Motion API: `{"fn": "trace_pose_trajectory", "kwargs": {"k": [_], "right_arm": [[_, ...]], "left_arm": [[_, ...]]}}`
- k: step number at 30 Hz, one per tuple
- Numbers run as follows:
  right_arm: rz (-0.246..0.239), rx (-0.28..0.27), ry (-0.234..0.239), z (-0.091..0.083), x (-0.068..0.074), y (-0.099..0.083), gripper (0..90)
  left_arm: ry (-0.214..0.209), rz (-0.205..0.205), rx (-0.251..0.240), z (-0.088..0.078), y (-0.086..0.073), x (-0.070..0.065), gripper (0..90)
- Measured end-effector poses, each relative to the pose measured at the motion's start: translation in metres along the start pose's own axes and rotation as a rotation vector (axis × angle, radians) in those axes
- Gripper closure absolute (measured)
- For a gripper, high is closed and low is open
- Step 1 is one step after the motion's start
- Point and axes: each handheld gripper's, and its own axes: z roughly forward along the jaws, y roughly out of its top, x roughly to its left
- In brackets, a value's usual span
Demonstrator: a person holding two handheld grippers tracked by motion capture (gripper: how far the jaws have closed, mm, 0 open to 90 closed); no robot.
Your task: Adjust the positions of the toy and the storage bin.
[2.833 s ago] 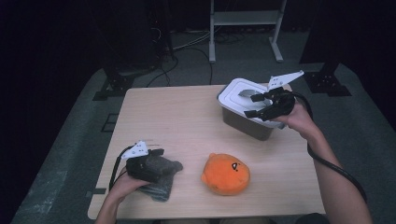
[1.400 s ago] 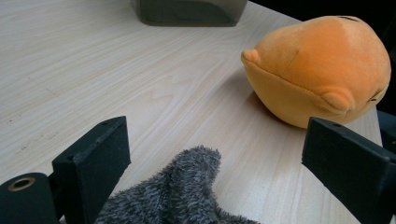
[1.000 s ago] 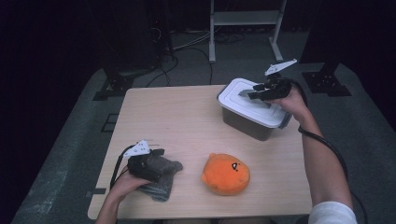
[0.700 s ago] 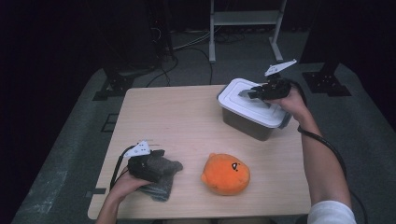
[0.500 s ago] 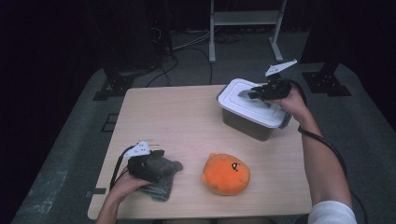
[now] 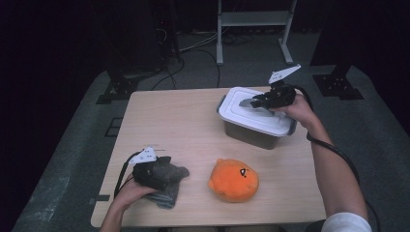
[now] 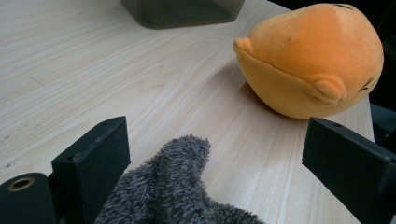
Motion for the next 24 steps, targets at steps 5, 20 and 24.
{"fn": "trace_pose_trajectory", "kwargs": {"k": [5,20,24], "right_arm": [[-0.021,0.003,0.035,0.007,0.010,0.005,65.4],[-0.111,0.009,0.149,0.035,0.040,0.024,65.4],[-0.120,0.011,0.167,0.040,0.044,0.027,65.4]], "left_arm": [[-0.003,0.002,-0.001,0.000,0.001,-0.001,6.8],[-0.004,0.003,0.002,0.001,0.000,-0.001,6.8],[-0.004,0.005,0.001,-0.001,-0.001,-0.001,6.8]]}}
